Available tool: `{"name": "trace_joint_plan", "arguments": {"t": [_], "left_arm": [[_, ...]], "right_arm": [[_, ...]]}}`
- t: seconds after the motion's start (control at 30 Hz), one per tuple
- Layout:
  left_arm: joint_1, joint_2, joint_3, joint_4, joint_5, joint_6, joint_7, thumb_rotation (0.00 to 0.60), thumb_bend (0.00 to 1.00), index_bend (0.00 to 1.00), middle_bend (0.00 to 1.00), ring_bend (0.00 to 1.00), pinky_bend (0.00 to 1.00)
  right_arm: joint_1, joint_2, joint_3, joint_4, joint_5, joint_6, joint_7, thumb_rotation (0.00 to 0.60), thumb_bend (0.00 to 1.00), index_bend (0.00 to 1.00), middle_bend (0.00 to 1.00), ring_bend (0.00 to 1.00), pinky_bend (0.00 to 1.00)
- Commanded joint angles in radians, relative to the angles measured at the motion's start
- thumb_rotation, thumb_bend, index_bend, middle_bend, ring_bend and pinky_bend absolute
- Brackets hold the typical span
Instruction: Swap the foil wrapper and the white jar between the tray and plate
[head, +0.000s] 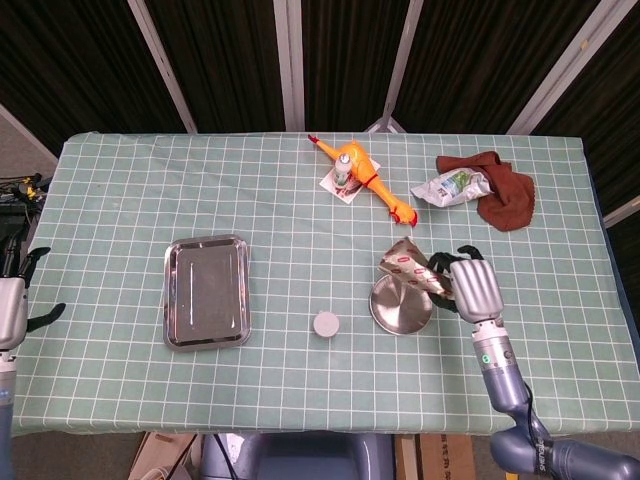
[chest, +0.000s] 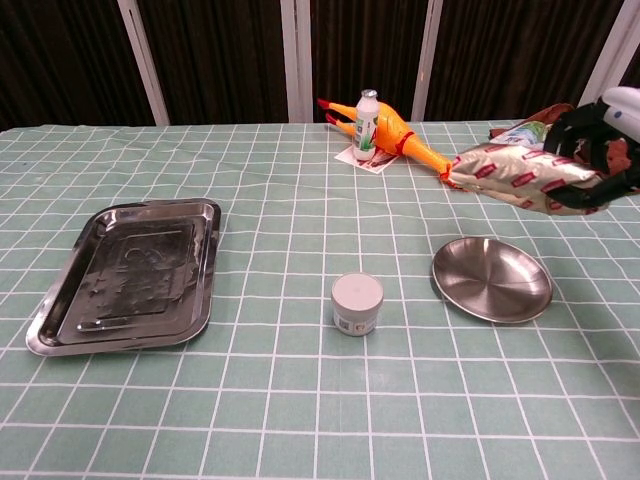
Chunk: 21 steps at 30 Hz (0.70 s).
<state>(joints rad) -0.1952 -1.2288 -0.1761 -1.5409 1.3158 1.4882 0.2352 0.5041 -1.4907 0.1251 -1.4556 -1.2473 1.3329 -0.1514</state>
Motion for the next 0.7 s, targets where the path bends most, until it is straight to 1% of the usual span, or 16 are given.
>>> {"name": "trace_joint_plan", "arguments": {"t": [0.03,0.17,0.37,0.57,0.7], "left_arm": [[0.001,-0.002,-0.003,0.001,-0.003,0.003,0.001,0.6,0.13,0.23,0.0,0.0,0.1],[0.0,-0.004,-0.002,0.001,-0.002,0.003,0.003,0.6,0.13,0.23,0.0,0.0,0.1],[0.001,-0.006,0.0,0.0,0.004,0.006,0.006,0.6,0.13,0.23,0.0,0.0,0.1],[0.0,-0.008,0.0,0.002,0.002,0.005,0.007,0.6,0.13,0.23,0.0,0.0,0.1],[0.001,-0.008,-0.001,0.002,0.003,0.006,0.007,0.6,0.13,0.23,0.0,0.0,0.1]], "right_arm": [[-0.04,-0.001,-0.031,0.028,-0.022,0.014,0.045,0.6,0.47,0.58,0.64,0.69,0.28],[-0.068,-0.014,-0.054,0.062,-0.049,0.014,0.094,0.6,0.47,0.58,0.64,0.69,0.28],[-0.087,-0.047,-0.075,0.095,-0.094,0.009,0.125,0.6,0.47,0.58,0.64,0.69,0.28],[-0.087,-0.084,-0.077,0.116,-0.123,-0.006,0.124,0.6,0.47,0.58,0.64,0.69,0.27],[-0.081,-0.11,-0.071,0.127,-0.137,-0.016,0.113,0.6,0.47,0.58,0.64,0.66,0.27]]}}
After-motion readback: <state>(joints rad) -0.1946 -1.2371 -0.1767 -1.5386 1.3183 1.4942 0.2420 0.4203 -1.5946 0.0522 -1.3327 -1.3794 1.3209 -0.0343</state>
